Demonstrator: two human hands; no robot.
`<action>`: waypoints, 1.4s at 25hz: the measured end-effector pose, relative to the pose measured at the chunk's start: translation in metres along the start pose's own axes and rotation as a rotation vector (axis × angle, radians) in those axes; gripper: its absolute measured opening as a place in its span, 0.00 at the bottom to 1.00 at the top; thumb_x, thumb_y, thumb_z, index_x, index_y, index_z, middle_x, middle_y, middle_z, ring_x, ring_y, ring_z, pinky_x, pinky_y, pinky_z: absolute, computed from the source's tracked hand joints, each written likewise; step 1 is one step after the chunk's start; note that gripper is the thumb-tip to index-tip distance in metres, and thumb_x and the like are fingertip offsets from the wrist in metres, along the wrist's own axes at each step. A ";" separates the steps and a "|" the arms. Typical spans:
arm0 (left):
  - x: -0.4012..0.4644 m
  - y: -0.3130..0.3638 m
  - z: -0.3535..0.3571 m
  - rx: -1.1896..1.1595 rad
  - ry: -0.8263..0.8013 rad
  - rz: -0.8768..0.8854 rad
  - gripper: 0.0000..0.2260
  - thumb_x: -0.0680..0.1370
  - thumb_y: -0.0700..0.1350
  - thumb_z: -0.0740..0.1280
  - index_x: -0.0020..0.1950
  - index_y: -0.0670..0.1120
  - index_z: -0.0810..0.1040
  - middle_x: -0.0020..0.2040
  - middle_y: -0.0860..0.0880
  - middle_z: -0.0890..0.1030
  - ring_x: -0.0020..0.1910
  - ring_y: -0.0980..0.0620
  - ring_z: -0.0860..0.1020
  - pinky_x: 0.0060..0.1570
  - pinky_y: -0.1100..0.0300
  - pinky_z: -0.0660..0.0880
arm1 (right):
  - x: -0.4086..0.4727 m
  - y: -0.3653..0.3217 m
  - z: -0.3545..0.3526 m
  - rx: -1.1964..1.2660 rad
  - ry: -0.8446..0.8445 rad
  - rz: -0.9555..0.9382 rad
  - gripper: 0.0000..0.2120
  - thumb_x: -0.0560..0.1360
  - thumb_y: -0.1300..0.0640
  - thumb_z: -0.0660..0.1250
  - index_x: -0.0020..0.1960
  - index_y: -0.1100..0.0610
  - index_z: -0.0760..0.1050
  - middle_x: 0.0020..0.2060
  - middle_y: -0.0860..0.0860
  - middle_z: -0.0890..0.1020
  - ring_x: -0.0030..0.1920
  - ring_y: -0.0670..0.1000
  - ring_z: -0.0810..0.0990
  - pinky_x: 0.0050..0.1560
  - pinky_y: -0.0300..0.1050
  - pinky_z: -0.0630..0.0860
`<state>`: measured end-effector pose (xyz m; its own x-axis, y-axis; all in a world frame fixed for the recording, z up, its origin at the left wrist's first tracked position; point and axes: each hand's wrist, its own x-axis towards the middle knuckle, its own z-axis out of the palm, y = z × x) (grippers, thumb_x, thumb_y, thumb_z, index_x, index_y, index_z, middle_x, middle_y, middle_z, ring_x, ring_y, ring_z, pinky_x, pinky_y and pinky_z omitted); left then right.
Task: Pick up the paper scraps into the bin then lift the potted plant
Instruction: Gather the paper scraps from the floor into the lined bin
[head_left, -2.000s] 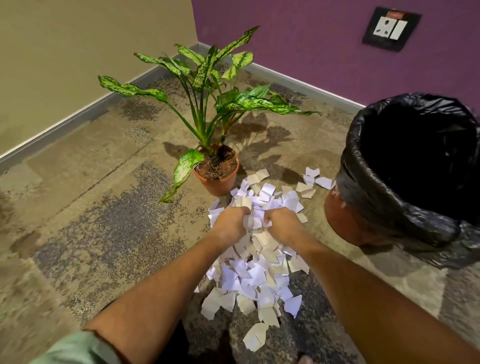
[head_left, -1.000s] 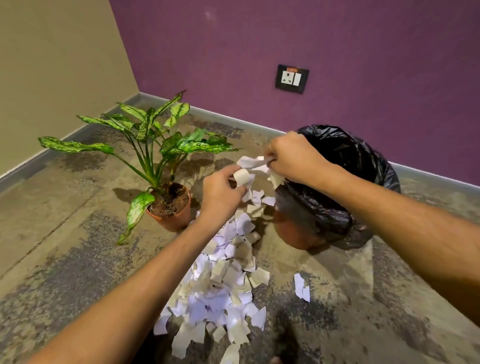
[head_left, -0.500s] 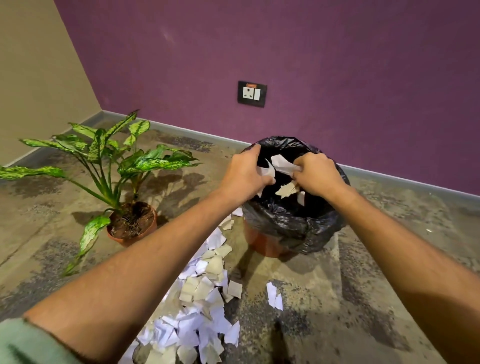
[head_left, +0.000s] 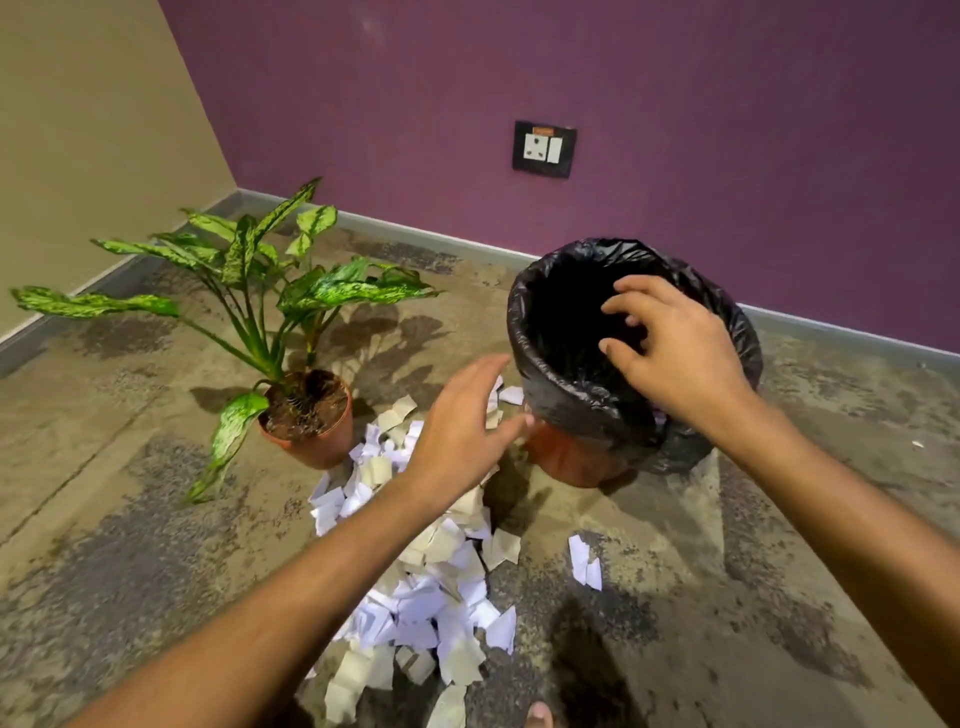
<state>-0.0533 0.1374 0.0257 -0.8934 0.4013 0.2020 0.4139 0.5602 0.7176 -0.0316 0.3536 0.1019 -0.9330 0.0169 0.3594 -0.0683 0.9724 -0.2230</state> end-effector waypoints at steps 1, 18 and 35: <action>-0.018 -0.016 0.004 0.017 -0.014 -0.029 0.30 0.74 0.52 0.71 0.73 0.47 0.65 0.72 0.50 0.68 0.71 0.51 0.65 0.69 0.59 0.61 | -0.019 -0.011 0.004 0.074 0.053 -0.105 0.12 0.74 0.52 0.70 0.57 0.53 0.79 0.64 0.46 0.75 0.44 0.46 0.80 0.48 0.47 0.79; -0.239 -0.145 0.071 0.459 -0.677 -0.753 0.62 0.61 0.74 0.66 0.72 0.49 0.24 0.70 0.42 0.21 0.72 0.32 0.31 0.68 0.31 0.49 | -0.214 -0.011 0.244 0.071 -0.850 0.347 0.71 0.46 0.12 0.50 0.77 0.49 0.32 0.77 0.56 0.34 0.76 0.62 0.36 0.74 0.63 0.45; -0.191 -0.181 0.053 0.534 -0.502 -0.645 0.53 0.66 0.73 0.63 0.73 0.56 0.28 0.71 0.48 0.22 0.70 0.35 0.27 0.69 0.30 0.44 | -0.200 -0.081 0.236 0.202 -0.786 0.186 0.64 0.60 0.26 0.70 0.76 0.44 0.29 0.76 0.49 0.33 0.77 0.59 0.49 0.64 0.61 0.72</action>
<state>0.0514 -0.0023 -0.1783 -0.8487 0.0952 -0.5202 0.0067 0.9855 0.1694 0.0769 0.2163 -0.1655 -0.9051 -0.0672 -0.4200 0.1188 0.9082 -0.4014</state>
